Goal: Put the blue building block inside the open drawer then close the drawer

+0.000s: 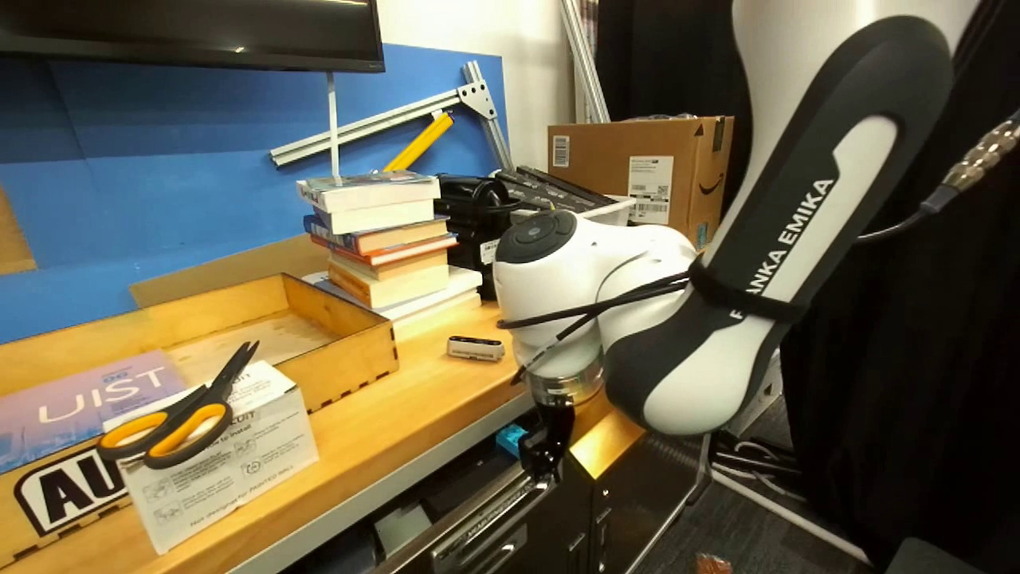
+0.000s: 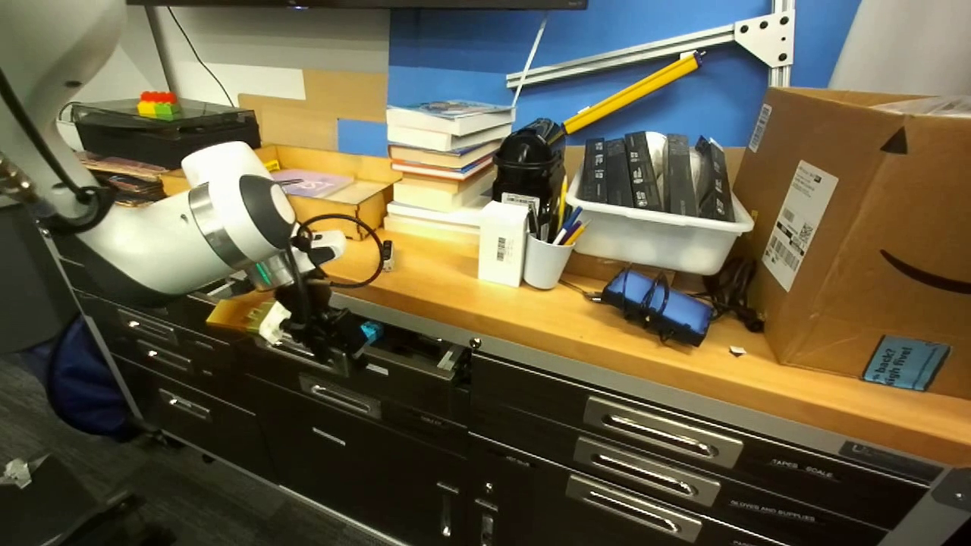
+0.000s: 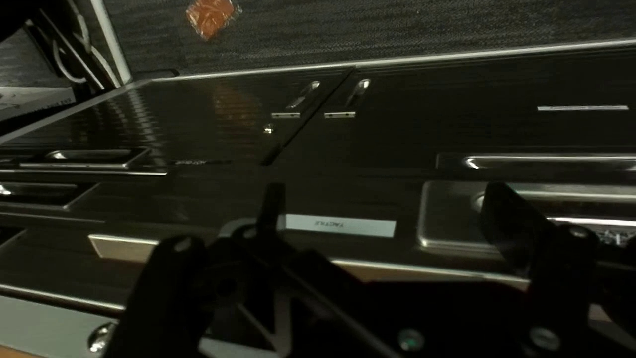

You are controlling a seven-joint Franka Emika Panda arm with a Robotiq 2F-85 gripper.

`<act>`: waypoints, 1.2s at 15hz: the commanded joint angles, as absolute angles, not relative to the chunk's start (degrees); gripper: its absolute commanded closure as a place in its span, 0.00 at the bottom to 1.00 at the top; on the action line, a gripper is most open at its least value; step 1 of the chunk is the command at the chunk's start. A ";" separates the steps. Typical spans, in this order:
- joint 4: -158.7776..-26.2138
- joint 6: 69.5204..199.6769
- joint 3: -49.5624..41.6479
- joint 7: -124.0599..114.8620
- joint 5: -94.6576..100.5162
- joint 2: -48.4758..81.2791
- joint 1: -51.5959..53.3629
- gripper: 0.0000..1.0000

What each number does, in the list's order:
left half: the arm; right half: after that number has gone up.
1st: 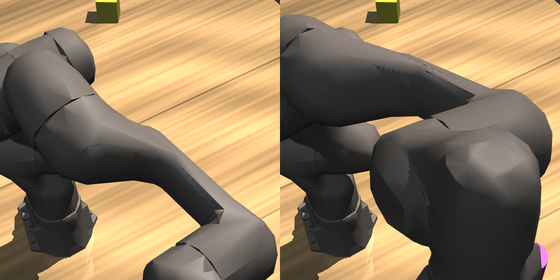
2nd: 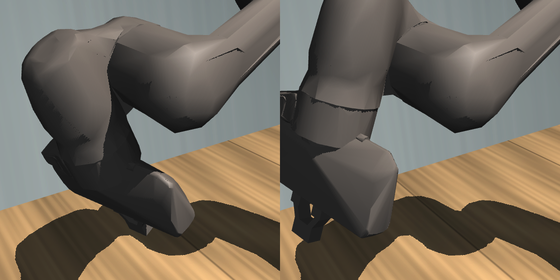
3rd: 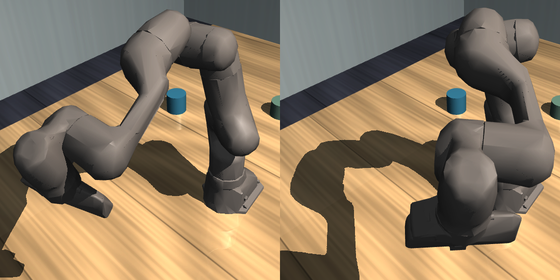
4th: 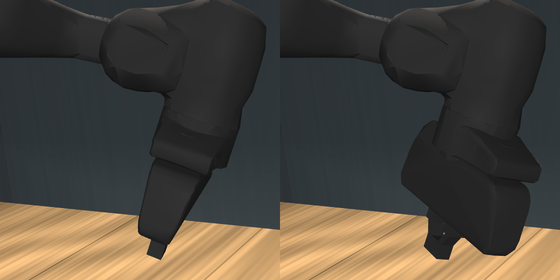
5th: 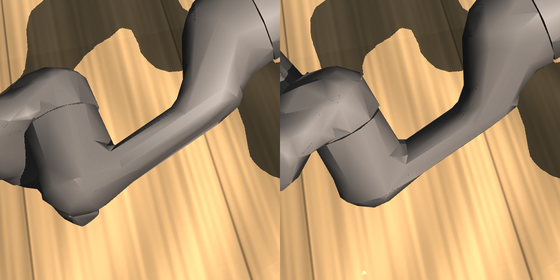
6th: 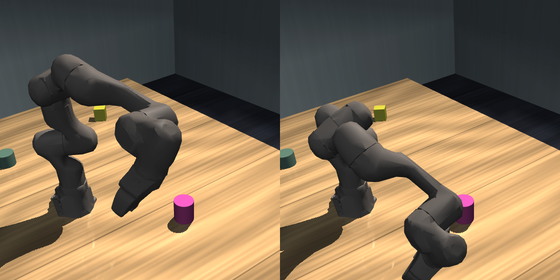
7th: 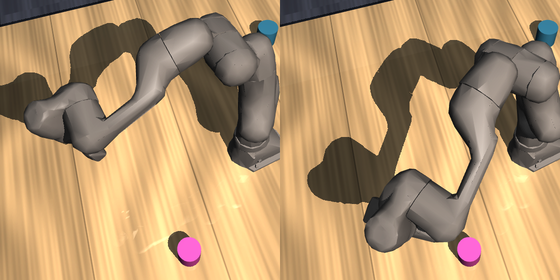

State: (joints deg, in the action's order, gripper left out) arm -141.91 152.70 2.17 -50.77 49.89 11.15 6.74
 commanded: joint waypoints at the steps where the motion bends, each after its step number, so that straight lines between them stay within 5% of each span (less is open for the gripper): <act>1: -134.36 152.53 3.06 -55.52 52.69 16.36 9.87 0.00; 10: -127.99 151.51 2.35 -60.54 56.54 19.97 15.04 0.00; 18: -140.83 147.56 5.82 -34.73 35.49 1.70 9.21 0.00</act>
State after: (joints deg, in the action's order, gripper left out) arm -134.68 149.62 3.95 -45.68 44.28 12.18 11.32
